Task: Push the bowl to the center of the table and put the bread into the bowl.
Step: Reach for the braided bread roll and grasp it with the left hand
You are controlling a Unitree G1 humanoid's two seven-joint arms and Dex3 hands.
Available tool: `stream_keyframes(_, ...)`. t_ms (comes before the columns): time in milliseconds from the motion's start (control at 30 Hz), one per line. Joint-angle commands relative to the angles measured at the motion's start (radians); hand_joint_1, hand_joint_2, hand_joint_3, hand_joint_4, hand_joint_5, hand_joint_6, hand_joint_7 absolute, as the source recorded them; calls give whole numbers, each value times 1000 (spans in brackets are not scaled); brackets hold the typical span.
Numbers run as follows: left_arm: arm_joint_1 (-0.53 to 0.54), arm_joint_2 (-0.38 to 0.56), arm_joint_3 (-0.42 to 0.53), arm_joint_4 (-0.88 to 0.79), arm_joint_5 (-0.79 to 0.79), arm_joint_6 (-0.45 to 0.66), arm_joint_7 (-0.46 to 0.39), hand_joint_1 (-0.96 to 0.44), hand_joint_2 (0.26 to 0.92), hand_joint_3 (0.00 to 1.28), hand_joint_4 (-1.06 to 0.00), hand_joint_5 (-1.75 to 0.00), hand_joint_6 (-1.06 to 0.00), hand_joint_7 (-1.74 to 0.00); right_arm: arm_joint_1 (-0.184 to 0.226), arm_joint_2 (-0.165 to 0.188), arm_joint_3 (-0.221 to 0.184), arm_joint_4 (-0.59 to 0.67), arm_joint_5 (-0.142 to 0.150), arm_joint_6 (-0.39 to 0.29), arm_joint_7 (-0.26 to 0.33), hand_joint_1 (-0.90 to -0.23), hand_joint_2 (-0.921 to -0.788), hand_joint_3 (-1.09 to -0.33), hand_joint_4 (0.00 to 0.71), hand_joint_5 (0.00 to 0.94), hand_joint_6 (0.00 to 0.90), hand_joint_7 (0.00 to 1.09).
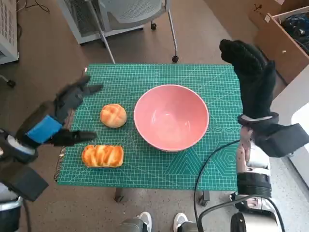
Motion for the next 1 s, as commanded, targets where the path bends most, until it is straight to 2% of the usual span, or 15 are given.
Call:
stream_keyframes(33,53,46,-6,-21,45,-3,-24,-450,829,46,-165,-68,-55,-575,-5,10,5,38,10,3,3,-655,-921,-740,200,9,100,391)
stream_keyframes(333,96,56,-30,62,126,-72,8,-451,846,5,-217,-7,-200,-330,-23,16,1,77,25,-2,19,-658,-921,-732,202,8,104,384)
stream_keyframes(500,104,46,-48,105,155,-105,33,-462,846,1,-224,-2,-242,-255,-32,17,-1,94,38,-2,37,-659,-921,-728,200,6,107,380)
stream_keyframes(700,106,40,-80,149,181,-128,56,-467,842,0,-225,0,-261,-215,-37,17,-2,102,60,2,60,-658,-921,-725,196,2,111,373)
stream_keyframes(1000,101,30,-137,215,198,-124,64,-458,841,2,-219,0,-272,-180,-35,15,-5,102,69,4,73,-653,-921,-727,193,1,113,364)
